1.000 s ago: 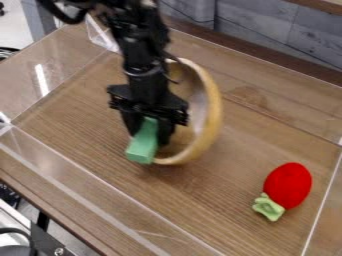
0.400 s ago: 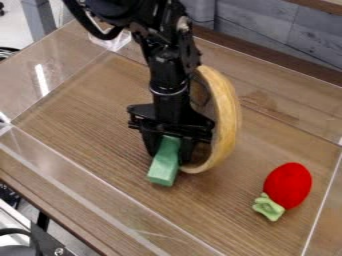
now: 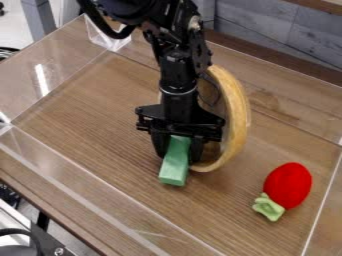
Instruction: Remove the green stick from the brown bowl and put it on the table
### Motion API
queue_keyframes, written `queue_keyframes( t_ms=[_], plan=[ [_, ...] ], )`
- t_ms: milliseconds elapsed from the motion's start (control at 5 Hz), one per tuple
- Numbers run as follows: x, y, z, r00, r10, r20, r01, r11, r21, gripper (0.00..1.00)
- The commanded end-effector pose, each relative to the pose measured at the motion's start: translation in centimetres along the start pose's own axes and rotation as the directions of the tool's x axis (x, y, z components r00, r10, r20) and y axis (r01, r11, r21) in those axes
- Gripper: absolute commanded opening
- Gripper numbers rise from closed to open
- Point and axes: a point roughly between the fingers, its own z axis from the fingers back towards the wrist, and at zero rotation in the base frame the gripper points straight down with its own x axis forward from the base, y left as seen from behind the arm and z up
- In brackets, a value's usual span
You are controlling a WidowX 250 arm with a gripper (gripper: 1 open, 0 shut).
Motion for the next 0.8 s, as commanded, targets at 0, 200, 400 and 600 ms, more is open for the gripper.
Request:
queue_keyframes(
  t_ms=[0,200,400,600],
  plan=[
    [0.4,0.2,-0.5,0.997,-0.079,-0.002,0.079,0.997,0.000,0.00],
    [0.9,0.8,-1.1,0.990,-0.139,-0.008,0.139,0.990,0.003,0.00],
    [0.7,2.0,-0.3,0.995,-0.099,-0.013,0.099,0.995,0.009,0.00],
    [0.6,3.2,0.5,0.998,-0.058,-0.017,0.058,0.998,0.014,0.00]
  ],
)
